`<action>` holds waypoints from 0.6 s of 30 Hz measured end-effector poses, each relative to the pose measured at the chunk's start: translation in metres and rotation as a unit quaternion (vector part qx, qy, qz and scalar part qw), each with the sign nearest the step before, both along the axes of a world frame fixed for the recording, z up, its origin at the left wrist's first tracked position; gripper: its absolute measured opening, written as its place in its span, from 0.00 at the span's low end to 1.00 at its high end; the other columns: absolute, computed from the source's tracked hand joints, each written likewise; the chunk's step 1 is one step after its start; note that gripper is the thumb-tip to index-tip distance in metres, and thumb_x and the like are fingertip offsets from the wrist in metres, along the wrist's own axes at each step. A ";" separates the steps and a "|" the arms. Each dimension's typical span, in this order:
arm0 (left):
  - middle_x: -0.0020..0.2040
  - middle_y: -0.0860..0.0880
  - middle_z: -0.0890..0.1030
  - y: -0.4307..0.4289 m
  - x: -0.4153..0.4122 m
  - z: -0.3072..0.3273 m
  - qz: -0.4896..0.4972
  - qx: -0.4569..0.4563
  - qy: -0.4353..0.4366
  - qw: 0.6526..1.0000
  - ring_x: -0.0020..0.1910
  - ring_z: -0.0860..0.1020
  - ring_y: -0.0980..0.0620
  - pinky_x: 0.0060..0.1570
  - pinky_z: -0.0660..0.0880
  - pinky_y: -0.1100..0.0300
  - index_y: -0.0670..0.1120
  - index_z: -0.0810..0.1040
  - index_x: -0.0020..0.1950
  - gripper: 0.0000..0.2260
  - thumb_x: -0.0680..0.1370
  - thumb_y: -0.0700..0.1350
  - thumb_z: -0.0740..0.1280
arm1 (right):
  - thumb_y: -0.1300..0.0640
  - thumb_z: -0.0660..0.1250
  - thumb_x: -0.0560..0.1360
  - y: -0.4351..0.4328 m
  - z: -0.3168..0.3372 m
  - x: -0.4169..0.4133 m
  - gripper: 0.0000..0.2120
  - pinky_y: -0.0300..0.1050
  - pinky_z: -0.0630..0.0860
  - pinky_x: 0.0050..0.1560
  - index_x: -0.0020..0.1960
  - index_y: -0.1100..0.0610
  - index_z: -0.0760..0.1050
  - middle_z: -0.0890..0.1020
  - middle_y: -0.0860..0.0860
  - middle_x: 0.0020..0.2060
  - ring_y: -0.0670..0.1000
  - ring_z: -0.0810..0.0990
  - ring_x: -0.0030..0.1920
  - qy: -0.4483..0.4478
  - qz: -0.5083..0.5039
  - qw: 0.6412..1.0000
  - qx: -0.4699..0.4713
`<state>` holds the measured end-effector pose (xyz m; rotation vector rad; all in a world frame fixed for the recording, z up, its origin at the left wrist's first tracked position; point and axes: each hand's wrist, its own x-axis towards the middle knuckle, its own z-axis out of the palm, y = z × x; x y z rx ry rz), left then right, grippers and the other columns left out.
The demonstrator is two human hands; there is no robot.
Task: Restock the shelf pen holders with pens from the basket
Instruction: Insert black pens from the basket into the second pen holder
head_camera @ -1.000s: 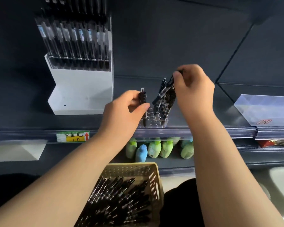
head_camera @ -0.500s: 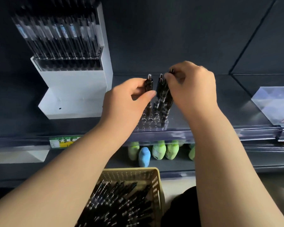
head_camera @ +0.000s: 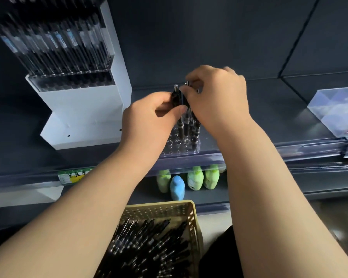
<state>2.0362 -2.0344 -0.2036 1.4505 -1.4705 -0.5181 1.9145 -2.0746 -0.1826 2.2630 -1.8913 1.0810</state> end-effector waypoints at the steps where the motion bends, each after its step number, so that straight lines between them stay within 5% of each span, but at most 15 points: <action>1: 0.39 0.57 0.83 -0.001 0.000 0.000 0.000 -0.001 -0.001 1.000 0.41 0.80 0.60 0.49 0.78 0.59 0.54 0.81 0.46 0.05 0.72 0.47 0.73 | 0.49 0.64 0.75 0.000 0.000 -0.001 0.10 0.47 0.65 0.54 0.54 0.49 0.78 0.83 0.46 0.47 0.54 0.74 0.55 -0.007 0.003 1.000 0.000; 18: 0.35 0.59 0.79 -0.016 -0.013 -0.018 0.016 0.049 -0.060 0.997 0.34 0.76 0.64 0.39 0.72 0.70 0.51 0.81 0.44 0.05 0.70 0.48 0.74 | 0.60 0.64 0.72 -0.012 -0.008 -0.007 0.08 0.49 0.75 0.48 0.43 0.53 0.81 0.83 0.48 0.41 0.55 0.78 0.47 -0.077 0.031 0.997 0.003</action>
